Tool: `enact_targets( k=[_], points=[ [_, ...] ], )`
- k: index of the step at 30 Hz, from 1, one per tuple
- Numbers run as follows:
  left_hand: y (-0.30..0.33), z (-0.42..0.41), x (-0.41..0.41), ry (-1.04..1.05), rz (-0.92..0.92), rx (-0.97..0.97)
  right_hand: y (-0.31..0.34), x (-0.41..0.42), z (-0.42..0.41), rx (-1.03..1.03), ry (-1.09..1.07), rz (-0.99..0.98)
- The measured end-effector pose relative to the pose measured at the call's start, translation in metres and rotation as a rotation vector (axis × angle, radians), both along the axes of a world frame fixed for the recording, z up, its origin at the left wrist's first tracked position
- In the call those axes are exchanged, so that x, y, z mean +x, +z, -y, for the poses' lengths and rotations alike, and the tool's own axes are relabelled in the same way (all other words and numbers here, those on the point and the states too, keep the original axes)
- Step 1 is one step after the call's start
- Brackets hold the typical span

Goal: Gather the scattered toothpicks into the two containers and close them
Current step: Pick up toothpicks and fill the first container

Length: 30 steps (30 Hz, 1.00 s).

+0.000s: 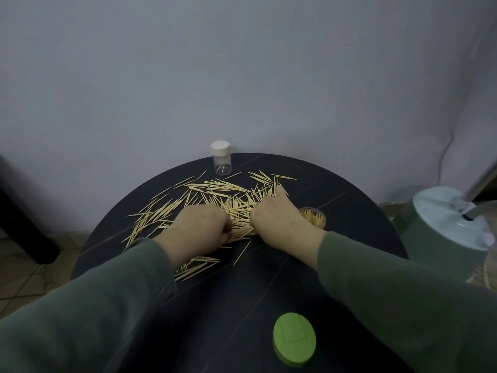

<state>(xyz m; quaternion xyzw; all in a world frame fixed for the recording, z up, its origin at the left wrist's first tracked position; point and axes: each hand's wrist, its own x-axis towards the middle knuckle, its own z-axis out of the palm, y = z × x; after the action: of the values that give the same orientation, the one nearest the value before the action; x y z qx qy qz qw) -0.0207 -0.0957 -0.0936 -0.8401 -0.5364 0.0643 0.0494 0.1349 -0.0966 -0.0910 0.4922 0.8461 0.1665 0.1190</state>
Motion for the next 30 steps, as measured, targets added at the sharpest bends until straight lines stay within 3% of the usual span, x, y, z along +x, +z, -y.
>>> enact_targets(
  k=[19, 30],
  points=[
    [-0.005, -0.003, 0.0, 0.204, 0.259, 0.14, 0.012, 0.018, -0.008, 0.066, -0.065, -0.136],
    [-0.011, 0.0, 0.004, 0.179, 0.274, 0.136, 0.007, 0.009, -0.003, 0.045, -0.047, -0.045]
  ],
)
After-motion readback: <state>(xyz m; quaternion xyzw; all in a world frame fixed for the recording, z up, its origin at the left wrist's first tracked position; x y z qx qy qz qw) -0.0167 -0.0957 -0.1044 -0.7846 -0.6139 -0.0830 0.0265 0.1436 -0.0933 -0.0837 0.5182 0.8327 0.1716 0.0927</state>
